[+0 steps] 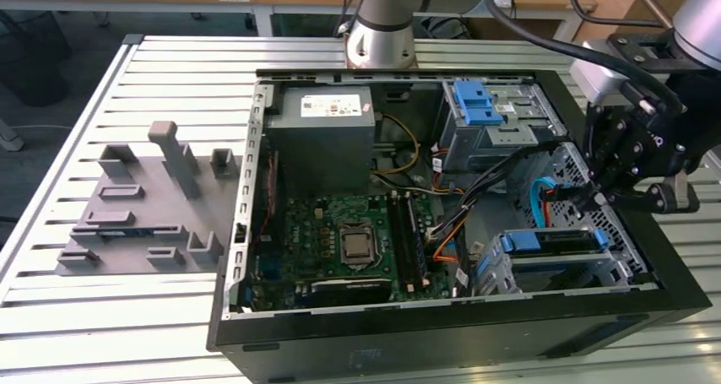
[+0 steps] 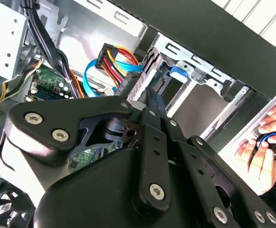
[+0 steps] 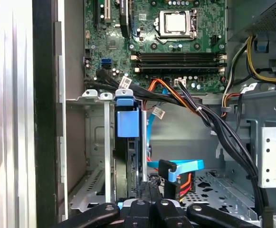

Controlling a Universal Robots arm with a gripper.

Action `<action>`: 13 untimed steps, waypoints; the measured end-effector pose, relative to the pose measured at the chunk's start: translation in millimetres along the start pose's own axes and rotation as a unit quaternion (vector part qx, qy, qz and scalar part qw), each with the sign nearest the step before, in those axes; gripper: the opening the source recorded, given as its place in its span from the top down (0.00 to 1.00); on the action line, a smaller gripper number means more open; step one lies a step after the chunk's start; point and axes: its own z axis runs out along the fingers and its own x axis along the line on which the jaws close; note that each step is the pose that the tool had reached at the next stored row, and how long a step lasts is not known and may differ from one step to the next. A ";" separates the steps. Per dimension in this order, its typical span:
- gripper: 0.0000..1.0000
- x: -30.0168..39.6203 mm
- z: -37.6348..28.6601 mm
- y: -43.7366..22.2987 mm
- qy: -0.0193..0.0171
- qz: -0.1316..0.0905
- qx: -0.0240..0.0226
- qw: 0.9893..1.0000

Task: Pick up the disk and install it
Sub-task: 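Insert the first disk wire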

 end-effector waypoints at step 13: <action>0.89 -19.7 -5.3 0.3 0.000 0.000 0.000 1.000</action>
